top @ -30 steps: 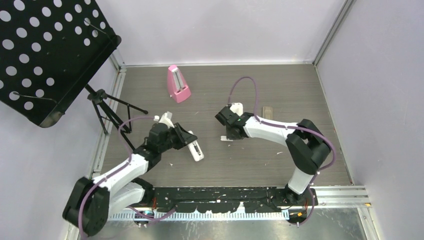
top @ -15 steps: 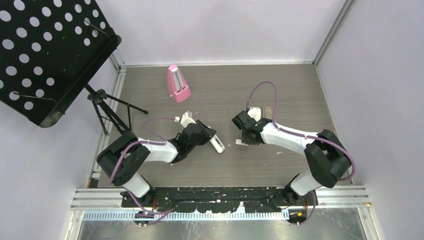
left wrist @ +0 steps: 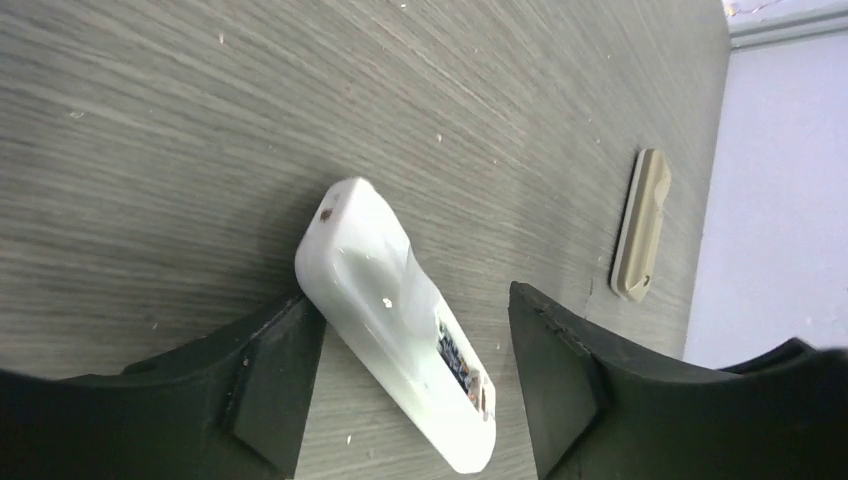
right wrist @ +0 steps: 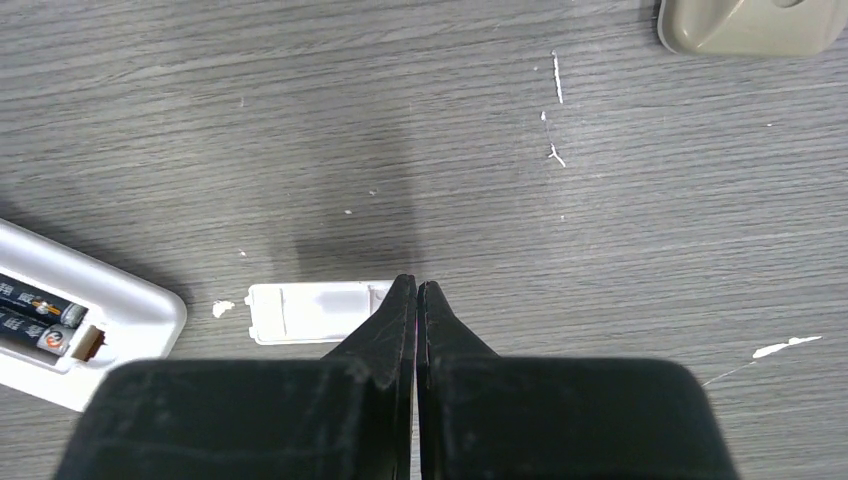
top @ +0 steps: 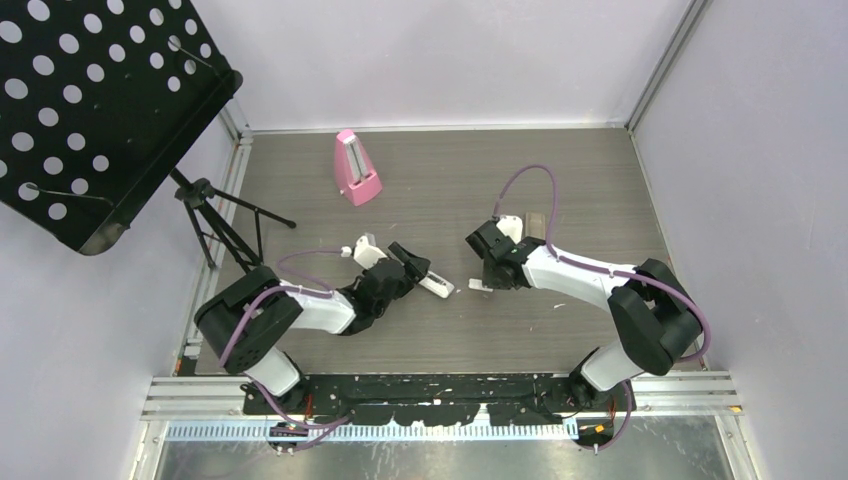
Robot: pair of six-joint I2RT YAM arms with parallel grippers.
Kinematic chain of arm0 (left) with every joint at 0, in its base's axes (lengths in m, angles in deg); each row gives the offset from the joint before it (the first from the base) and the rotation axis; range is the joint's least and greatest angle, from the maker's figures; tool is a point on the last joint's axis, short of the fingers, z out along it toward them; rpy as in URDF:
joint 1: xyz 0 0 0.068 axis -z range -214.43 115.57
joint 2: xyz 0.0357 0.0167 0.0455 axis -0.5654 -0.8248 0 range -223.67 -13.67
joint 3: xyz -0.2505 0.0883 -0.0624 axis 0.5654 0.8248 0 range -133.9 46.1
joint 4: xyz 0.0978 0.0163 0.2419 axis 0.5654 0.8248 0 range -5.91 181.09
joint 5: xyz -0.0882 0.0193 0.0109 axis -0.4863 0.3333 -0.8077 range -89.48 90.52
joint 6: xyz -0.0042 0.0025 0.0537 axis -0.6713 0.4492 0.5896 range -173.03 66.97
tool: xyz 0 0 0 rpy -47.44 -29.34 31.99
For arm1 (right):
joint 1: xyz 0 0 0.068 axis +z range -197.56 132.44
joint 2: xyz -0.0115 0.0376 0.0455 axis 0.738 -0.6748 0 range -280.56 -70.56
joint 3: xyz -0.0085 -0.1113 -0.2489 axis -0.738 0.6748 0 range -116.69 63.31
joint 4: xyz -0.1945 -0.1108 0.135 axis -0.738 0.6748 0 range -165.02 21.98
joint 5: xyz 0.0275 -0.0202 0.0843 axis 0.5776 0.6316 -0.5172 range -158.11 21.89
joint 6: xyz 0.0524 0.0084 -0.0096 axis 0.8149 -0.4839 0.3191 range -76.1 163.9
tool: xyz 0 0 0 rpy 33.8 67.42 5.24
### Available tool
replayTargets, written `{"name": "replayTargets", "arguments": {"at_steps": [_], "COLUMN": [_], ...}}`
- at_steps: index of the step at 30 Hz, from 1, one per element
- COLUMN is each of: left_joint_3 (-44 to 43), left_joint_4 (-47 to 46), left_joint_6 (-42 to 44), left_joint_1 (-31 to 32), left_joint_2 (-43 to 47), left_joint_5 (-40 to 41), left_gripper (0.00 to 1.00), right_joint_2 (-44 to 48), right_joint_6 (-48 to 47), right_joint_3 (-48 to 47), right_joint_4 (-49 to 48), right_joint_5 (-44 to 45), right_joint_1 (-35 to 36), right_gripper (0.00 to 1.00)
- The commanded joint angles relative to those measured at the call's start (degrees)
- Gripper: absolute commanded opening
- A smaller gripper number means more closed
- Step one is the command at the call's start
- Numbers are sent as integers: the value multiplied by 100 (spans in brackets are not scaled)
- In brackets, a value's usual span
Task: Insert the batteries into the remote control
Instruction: Place the remote control at the center of the board.
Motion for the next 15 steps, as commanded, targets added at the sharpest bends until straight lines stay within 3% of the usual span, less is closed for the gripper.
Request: {"name": "replayTargets", "arguments": {"at_steps": [1, 10, 13, 15], "left_joint_3": [154, 119, 165, 167], "left_joint_4": [975, 3028, 2968, 2477], "left_joint_6": [-81, -514, -69, 703], "left_joint_1": [159, 397, 409, 394], "left_joint_2": [420, 1415, 1840, 2107], "left_joint_5": [397, 480, 289, -182], "left_gripper": [71, 79, 82, 83], "right_joint_2": [-32, 52, 182, 292], "right_joint_6": [95, 181, 162, 141], "right_joint_3": [-60, -87, -80, -67], "right_joint_4": [-238, -402, -545, -714], "right_joint_5": [14, -359, -625, -898], "right_joint_1": [-35, -45, -52, -52], "right_gripper": [1, 1, 1, 1]}}
